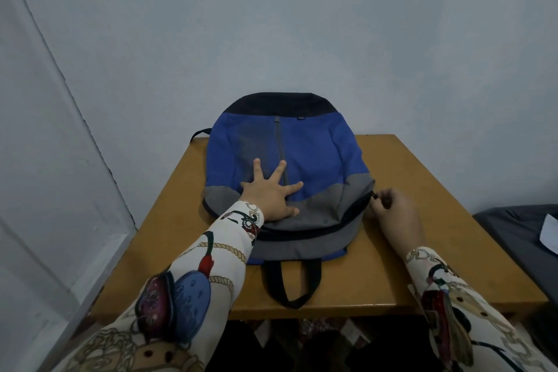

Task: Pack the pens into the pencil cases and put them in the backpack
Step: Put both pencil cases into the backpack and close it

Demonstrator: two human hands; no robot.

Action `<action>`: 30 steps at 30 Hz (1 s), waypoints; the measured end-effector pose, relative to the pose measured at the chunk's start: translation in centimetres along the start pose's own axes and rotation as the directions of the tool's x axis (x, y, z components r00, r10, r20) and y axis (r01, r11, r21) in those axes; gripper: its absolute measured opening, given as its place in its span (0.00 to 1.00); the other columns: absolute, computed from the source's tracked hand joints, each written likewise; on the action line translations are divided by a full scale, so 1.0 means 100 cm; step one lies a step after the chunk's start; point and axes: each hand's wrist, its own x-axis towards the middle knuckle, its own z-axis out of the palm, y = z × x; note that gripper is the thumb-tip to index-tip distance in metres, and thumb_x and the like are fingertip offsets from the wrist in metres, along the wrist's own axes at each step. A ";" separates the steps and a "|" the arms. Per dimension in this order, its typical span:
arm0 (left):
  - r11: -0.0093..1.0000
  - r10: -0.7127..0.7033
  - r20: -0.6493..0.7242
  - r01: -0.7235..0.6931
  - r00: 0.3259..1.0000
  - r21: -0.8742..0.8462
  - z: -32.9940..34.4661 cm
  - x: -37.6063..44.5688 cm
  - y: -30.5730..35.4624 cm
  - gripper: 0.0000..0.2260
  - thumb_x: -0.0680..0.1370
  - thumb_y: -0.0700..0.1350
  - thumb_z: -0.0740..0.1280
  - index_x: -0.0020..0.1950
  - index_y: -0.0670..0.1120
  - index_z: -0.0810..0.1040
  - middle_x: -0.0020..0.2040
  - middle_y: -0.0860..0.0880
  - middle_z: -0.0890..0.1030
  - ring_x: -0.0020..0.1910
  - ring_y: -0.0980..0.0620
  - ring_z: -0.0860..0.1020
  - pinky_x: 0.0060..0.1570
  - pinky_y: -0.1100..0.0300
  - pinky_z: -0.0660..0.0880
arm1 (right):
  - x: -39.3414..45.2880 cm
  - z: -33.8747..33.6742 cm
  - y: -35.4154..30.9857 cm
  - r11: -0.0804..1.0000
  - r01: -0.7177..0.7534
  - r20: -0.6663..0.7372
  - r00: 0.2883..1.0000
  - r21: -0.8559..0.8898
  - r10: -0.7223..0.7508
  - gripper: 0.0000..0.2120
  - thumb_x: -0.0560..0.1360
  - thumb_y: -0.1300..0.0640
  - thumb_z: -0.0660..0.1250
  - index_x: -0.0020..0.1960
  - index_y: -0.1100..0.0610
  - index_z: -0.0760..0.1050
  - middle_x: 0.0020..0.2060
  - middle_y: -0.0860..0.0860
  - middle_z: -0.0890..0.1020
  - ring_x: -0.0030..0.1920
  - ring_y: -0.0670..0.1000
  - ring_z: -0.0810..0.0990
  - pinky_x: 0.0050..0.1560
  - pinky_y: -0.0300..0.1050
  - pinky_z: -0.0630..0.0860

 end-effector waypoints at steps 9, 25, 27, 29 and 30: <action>1.000 -0.005 -0.003 0.005 1.000 -0.003 0.000 0.000 0.001 0.31 0.77 0.68 0.57 0.76 0.67 0.48 0.78 0.53 0.34 0.73 0.30 0.33 0.68 0.29 0.57 | -0.034 -0.008 0.004 0.953 0.246 0.009 0.969 -0.179 -0.248 0.07 0.73 0.63 0.69 0.39 0.59 0.71 0.33 0.50 0.73 0.34 0.49 0.71 0.32 0.40 0.65; 0.999 -0.013 0.001 0.013 1.000 -0.030 -0.002 -0.003 0.003 0.30 0.77 0.66 0.58 0.77 0.65 0.51 0.79 0.52 0.35 0.73 0.31 0.33 0.70 0.30 0.48 | -0.052 -0.016 0.002 0.922 0.360 0.246 0.890 0.141 -0.385 0.16 0.72 0.46 0.61 0.38 0.55 0.81 0.32 0.46 0.81 0.37 0.44 0.78 0.36 0.32 0.70; 0.999 -0.017 -0.033 0.015 0.999 -0.050 -0.006 -0.005 0.005 0.31 0.77 0.66 0.59 0.77 0.64 0.52 0.80 0.50 0.40 0.75 0.31 0.37 0.71 0.31 0.42 | -0.047 -0.016 0.001 0.961 0.158 0.305 0.926 0.227 -0.224 0.15 0.77 0.54 0.62 0.37 0.57 0.81 0.32 0.47 0.82 0.34 0.43 0.78 0.37 0.38 0.72; 0.992 -0.012 -0.175 -0.011 0.984 -0.126 -0.007 -0.009 0.010 0.29 0.77 0.63 0.61 0.76 0.61 0.58 0.79 0.46 0.52 0.76 0.36 0.46 0.72 0.36 0.44 | -0.041 -0.016 -0.001 0.961 0.003 0.296 0.951 0.276 -0.088 0.17 0.80 0.62 0.60 0.37 0.61 0.82 0.30 0.51 0.81 0.31 0.44 0.77 0.37 0.41 0.73; 0.986 0.003 -0.294 -0.051 0.956 -0.157 -0.006 -0.014 0.015 0.26 0.78 0.61 0.62 0.75 0.58 0.63 0.75 0.46 0.61 0.75 0.39 0.53 0.72 0.40 0.49 | -0.037 -0.016 -0.002 0.953 -0.057 0.283 0.959 0.297 -0.030 0.17 0.80 0.62 0.60 0.38 0.63 0.81 0.27 0.50 0.80 0.30 0.44 0.76 0.37 0.41 0.72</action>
